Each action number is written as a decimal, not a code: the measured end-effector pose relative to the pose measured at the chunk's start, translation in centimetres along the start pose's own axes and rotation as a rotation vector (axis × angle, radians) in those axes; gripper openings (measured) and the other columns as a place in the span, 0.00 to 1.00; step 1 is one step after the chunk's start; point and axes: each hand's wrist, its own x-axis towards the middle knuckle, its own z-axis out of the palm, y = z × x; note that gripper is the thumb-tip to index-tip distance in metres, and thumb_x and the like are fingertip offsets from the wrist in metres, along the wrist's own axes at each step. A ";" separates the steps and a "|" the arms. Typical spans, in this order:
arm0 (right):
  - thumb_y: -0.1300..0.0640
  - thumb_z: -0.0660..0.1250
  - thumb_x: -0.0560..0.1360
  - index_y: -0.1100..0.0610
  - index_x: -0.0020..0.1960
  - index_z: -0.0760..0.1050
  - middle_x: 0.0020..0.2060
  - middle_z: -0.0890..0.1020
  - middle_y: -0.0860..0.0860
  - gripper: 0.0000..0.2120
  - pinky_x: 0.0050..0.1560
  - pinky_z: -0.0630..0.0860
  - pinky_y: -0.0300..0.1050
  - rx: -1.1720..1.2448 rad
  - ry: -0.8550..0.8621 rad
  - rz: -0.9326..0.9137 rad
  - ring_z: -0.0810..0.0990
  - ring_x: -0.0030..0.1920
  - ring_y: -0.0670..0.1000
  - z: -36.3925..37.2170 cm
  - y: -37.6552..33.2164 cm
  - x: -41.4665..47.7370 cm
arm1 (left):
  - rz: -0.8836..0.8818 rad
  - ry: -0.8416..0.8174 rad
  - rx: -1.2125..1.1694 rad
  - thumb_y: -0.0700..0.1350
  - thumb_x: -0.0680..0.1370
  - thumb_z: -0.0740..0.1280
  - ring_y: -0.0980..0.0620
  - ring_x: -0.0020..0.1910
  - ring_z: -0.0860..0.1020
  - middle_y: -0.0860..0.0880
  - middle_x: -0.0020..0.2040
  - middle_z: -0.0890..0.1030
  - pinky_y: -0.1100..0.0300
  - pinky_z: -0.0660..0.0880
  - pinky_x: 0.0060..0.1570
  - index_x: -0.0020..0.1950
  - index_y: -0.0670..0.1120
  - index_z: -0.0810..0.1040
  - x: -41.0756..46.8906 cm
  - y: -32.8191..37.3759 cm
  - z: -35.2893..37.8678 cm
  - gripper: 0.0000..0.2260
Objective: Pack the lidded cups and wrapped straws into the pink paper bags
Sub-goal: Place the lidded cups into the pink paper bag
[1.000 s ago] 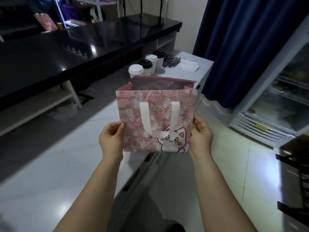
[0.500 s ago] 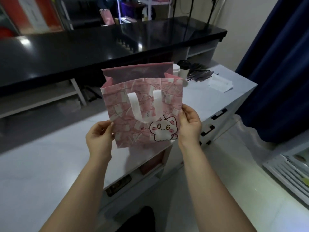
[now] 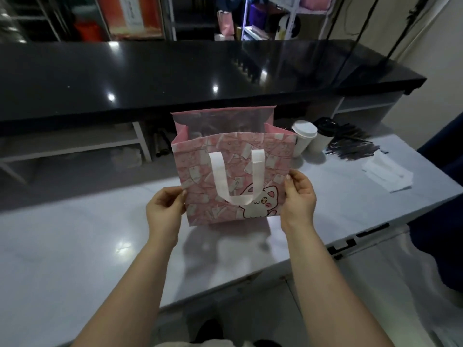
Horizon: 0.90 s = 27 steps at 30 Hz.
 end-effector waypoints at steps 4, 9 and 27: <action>0.65 0.63 0.79 0.54 0.50 0.78 0.43 0.86 0.49 0.08 0.41 0.80 0.40 0.000 -0.096 0.051 0.84 0.45 0.48 -1.9 0.7 2.4 | 0.042 0.039 0.059 0.38 0.76 0.70 0.53 0.41 0.84 0.51 0.40 0.85 0.59 0.81 0.40 0.39 0.54 0.83 -1.5 -1.1 1.4 0.12; 0.65 0.66 0.78 0.54 0.48 0.79 0.45 0.83 0.50 0.07 0.51 0.80 0.46 -0.100 -0.222 0.114 0.81 0.49 0.52 -5.0 1.3 4.7 | 0.106 0.265 0.160 0.40 0.75 0.72 0.51 0.46 0.83 0.52 0.44 0.85 0.56 0.80 0.48 0.43 0.56 0.83 -5.0 -3.0 3.1 0.09; 0.60 0.72 0.74 0.48 0.45 0.78 0.39 0.82 0.38 0.07 0.40 0.73 0.27 -0.420 -0.596 -0.026 0.79 0.41 0.37 -11.3 -0.2 6.0 | 0.067 0.310 0.601 0.44 0.74 0.72 0.62 0.51 0.78 0.62 0.51 0.81 0.60 0.76 0.52 0.51 0.62 0.78 -16.2 -6.2 8.5 0.13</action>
